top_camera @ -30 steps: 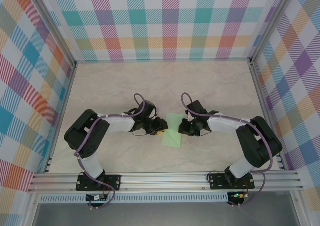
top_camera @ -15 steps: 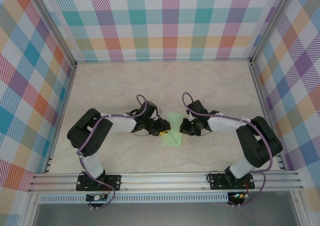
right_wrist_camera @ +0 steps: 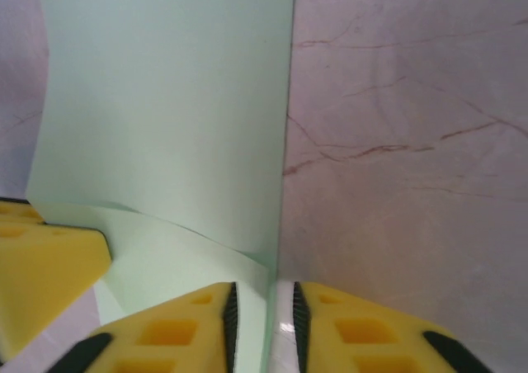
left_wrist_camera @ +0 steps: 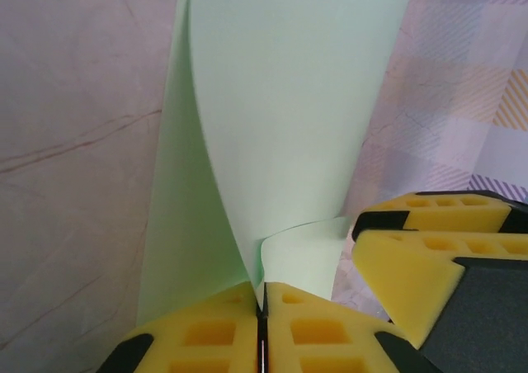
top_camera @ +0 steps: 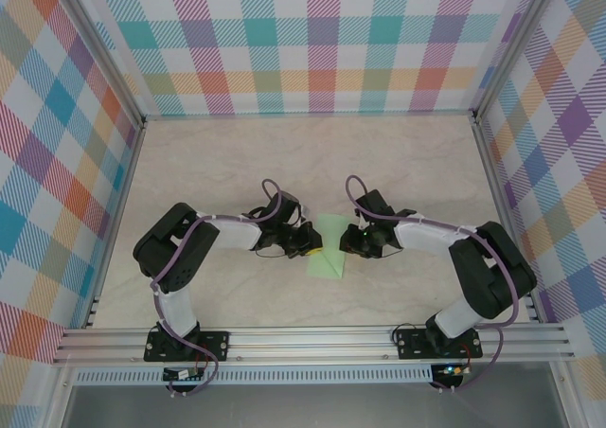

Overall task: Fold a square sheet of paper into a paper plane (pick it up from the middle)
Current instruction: Turn over the paper at the center of the table.

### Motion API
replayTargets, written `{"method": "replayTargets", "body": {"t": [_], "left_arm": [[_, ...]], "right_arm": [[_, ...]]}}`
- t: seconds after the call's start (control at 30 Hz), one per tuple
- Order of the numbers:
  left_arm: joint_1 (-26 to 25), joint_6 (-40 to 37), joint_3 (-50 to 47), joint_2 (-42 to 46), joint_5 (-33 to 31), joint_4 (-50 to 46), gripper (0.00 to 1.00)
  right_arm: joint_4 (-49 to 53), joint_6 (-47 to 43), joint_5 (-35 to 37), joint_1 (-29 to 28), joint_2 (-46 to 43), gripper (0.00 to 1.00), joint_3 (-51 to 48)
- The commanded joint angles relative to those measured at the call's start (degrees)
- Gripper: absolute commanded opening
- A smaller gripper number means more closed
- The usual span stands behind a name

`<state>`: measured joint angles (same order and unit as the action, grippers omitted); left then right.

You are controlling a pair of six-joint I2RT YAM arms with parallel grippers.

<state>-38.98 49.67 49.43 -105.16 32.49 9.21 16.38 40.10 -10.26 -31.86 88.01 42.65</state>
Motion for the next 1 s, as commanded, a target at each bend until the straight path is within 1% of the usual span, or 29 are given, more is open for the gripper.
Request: {"method": "replayTargets", "body": {"t": [0.0, 0.07, 0.1, 0.17, 0.2, 0.27, 0.33, 0.47, 0.63, 0.73, 0.87, 0.97], "left_arm": [[-0.55, -3.34, 2.23, 2.10, -2.79, -3.09, 0.06], [-0.59, -6.64, 3.44, 4.19, -5.31, -8.14, 0.04], [-0.68, -8.33, 4.13, 5.35, -6.68, -10.59, 0.04], [-1.06, -12.67, 6.58, 8.09, -11.44, -18.22, 0.04], [-1.30, -14.52, 7.84, 9.26, -13.77, -21.67, 0.04], [-2.32, -18.57, 10.93, 11.83, -20.49, -30.49, 0.03], [-3.31, -21.48, 13.97, 13.95, -26.37, -36.84, 0.04], [-5.19, -25.88, 19.56, 16.37, -37.59, -46.30, 0.03], [-7.48, -28.97, 25.56, 14.78, -52.16, -54.19, 0.03], [-9.04, -29.95, 28.89, 11.27, -61.67, -57.95, 0.03], [-11.57, -30.35, 32.97, 3.33, -75.44, -62.52, 0.03], [-12.90, -29.74, 35.47, -2.95, -81.46, -64.75, 0.04]], "right_arm": [[4.68, 0.96, 5.64, 0.39, -6.51, 0.40, 0.72], [7.09, 1.31, 9.35, 0.44, -10.59, 0.54, 0.72], [8.21, 1.30, 10.59, 0.39, -12.33, 0.58, 0.72], [10.66, 1.34, 13.94, 0.47, -15.84, 0.69, 0.68], [11.77, 1.49, 15.78, 0.39, -17.19, 0.73, 0.68], [13.99, 2.07, 19.34, 0.44, -19.95, 0.81, 0.53], [15.12, 2.48, 21.54, 0.48, -22.38, 0.85, 0.16], [16.26, 3.91, 24.37, 0.65, -26.68, 0.89, -1.03], [17.96, 5.32, 26.14, 0.83, -28.67, 0.91, -1.27], [18.66, 5.77, 26.56, 0.91, -28.59, 0.91, -1.33], [19.83, 6.69, 27.89, 1.01, -28.75, 0.92, -1.27], [20.81, 7.43, 29.23, 1.16, -29.16, 0.92, -1.39]]}}
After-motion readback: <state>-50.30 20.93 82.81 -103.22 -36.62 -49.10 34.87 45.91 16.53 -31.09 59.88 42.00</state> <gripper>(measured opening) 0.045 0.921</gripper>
